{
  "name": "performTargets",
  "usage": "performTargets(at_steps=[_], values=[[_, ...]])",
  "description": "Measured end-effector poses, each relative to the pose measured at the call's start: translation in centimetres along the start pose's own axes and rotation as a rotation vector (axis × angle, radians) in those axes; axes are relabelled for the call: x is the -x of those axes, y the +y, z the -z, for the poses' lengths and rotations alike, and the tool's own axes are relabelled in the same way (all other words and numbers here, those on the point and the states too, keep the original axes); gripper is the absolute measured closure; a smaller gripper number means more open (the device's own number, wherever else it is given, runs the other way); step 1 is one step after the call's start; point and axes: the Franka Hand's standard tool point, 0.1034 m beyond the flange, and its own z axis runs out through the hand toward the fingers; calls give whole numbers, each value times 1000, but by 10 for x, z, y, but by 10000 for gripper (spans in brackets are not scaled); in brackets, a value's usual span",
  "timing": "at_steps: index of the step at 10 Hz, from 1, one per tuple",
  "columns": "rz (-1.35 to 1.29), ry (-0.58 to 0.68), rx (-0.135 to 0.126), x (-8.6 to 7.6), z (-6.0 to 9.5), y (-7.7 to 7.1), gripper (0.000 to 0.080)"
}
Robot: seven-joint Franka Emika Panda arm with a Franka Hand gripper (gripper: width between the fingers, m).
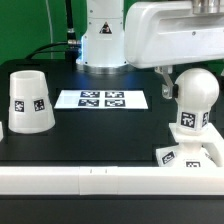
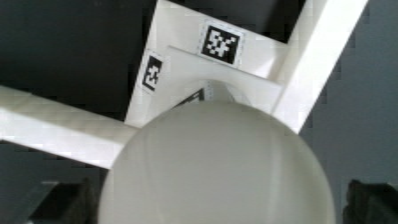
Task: Assemble lamp
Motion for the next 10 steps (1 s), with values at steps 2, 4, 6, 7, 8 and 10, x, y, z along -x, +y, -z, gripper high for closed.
performTargets(at_steps=[2,4,6,7,8,10], values=[[110,0,0,0,0,1,101],[214,-1,1,1,0,2,101],[440,-10,34,1,-1,4,101],[604,-10,59,-1,-1,6,101],[704,-18,69,-2,-1,5,101],[866,-33,81,-3,-1,2,101]])
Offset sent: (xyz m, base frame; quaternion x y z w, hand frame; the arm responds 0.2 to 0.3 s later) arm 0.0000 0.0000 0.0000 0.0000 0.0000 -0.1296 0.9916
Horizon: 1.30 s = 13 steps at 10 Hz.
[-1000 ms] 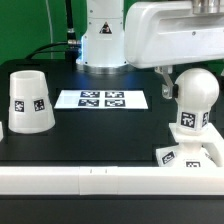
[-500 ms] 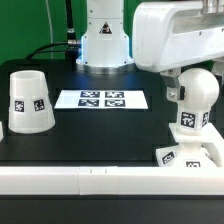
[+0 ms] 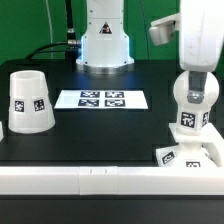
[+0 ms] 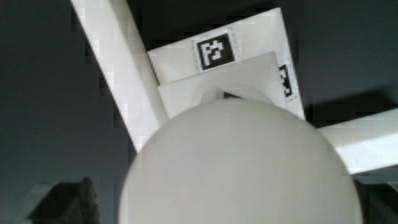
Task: Assemble lamp
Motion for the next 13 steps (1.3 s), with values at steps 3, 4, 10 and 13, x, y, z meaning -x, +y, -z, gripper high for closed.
performTargets(at_steps=[3,4,10,13], values=[[310,-34,12,-5,-3,-1,101],[425,-50,17,-5,-3,-1,101],[441,-53,17,-2,-3,0,223],[297,-50,19,-2,-3,0,223]])
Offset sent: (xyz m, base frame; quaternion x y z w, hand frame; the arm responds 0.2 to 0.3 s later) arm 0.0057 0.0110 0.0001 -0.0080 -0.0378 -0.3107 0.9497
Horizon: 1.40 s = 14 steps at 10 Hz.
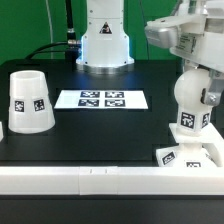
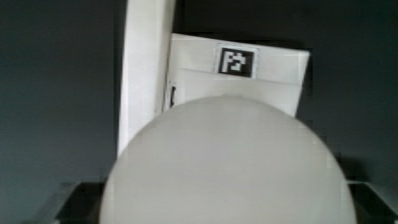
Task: Assemble lamp
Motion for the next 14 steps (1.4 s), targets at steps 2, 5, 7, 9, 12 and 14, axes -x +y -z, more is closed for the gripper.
performTargets(at_steps=[2,5,7,9,12,14], values=[[-210,-1,-3,0,0,-1,223],[-535,5,-7,0,0,-1,223],[-696,6,-7,-1,0,-1,222],[-856,8,-10,-1,1,0,222],[-1047,5,-8,3,1,1,222],[-1150,3,-5,5,2,2,222]])
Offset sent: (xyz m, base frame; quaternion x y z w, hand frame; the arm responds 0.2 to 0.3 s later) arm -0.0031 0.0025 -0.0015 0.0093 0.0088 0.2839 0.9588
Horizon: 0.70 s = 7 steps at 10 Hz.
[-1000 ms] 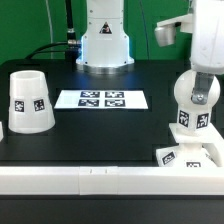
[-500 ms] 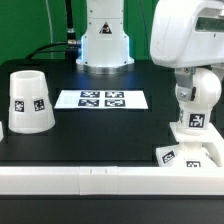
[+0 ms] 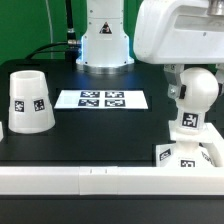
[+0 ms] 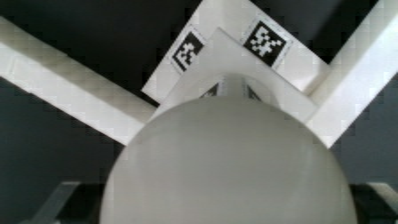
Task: Assemble lamp
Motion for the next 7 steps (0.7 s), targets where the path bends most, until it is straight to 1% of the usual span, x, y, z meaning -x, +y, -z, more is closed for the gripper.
performTargets(at_steps=[2,3,4,5,6,7], values=[[-217,12,-5,3,1,7,222],[-303,11,-15,4,1,11,222],[-413,-2,-16,7,1,14,222],[-455,-8,-14,8,1,15,222],[-451,-8,-15,8,1,15,164],[-448,-8,-17,8,1,14,164]])
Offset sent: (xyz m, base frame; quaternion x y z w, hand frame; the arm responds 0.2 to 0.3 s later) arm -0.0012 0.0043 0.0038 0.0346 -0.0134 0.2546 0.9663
